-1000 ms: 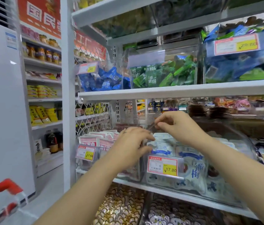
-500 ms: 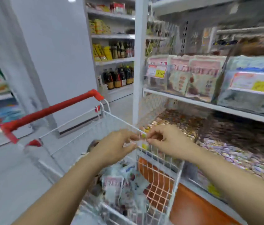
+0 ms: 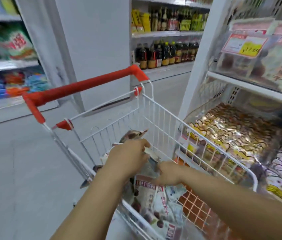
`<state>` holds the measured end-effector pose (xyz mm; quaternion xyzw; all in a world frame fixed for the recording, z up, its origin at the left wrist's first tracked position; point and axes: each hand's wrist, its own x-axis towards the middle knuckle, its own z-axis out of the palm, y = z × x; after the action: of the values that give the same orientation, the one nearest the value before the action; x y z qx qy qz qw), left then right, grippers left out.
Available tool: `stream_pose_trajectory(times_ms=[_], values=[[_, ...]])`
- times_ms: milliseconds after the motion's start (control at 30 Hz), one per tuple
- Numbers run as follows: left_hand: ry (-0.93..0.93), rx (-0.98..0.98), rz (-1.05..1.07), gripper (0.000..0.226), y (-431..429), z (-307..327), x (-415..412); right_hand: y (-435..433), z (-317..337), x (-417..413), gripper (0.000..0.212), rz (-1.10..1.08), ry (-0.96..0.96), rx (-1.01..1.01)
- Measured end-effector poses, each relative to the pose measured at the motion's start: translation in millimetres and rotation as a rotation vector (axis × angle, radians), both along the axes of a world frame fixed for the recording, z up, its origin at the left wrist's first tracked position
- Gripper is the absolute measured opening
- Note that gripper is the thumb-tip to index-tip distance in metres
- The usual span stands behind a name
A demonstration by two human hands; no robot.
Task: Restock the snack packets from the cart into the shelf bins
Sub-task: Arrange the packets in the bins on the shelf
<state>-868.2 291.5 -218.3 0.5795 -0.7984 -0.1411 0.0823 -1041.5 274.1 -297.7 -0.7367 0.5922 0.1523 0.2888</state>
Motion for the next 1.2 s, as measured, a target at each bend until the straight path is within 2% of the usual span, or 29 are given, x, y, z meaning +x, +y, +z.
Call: stream_pose_trajectory(times_ms=[67, 167, 233, 333, 400, 467, 533, 667, 733, 800, 967, 1133, 1200], values=[[0.022, -0.001, 0.011, 0.038, 1, 1, 3, -1, -17, 9, 0.052, -0.089, -0.030, 0.057], [0.020, -0.001, 0.019, 0.039, 0, 3, 6, 5, -27, 18, 0.069, -0.141, -0.072, 0.150], [0.024, 0.009, 0.021, 0.039, -1, 4, 6, 7, -30, 24, 0.063, -0.107, -0.111, 0.164], [0.030, 0.030, 0.036, 0.039, -2, 4, 6, 10, -29, 29, 0.055, -0.055, -0.136, 0.119], [0.030, 0.029, 0.044, 0.039, 0, 4, 7, 12, -20, 30, 0.053, 0.000, -0.086, 0.099], [0.044, 0.050, 0.042, 0.038, 2, 3, 7, 13, -5, 25, 0.041, 0.052, -0.045, 0.044], [0.074, 0.076, 0.035, 0.042, 4, 2, 8, 12, 16, 15, 0.045, 0.045, -0.076, -0.058], [0.379, 0.185, -0.056, 0.078, 5, 6, 7, 24, 74, -20, 0.043, -0.061, -0.220, -0.238], [0.538, 0.267, -0.113, 0.085, 7, 15, 1, 32, 103, -38, 0.033, -0.098, -0.306, -0.325], [0.682, 0.319, -0.149, 0.080, 8, 26, -8, 38, 128, -54, 0.019, -0.144, -0.373, -0.437], [0.854, 0.352, -0.266, 0.034, 20, 68, -45, 62, 182, -79, 0.014, -0.287, -0.657, -0.624], [1.079, 0.368, -0.289, 0.031, 24, 111, -84, 77, 227, -96, 0.005, -0.528, -0.941, -0.814], [1.189, 0.374, -0.263, 0.028, 30, 127, -104, 78, 243, -101, 0.007, -0.592, -0.998, -0.908]])
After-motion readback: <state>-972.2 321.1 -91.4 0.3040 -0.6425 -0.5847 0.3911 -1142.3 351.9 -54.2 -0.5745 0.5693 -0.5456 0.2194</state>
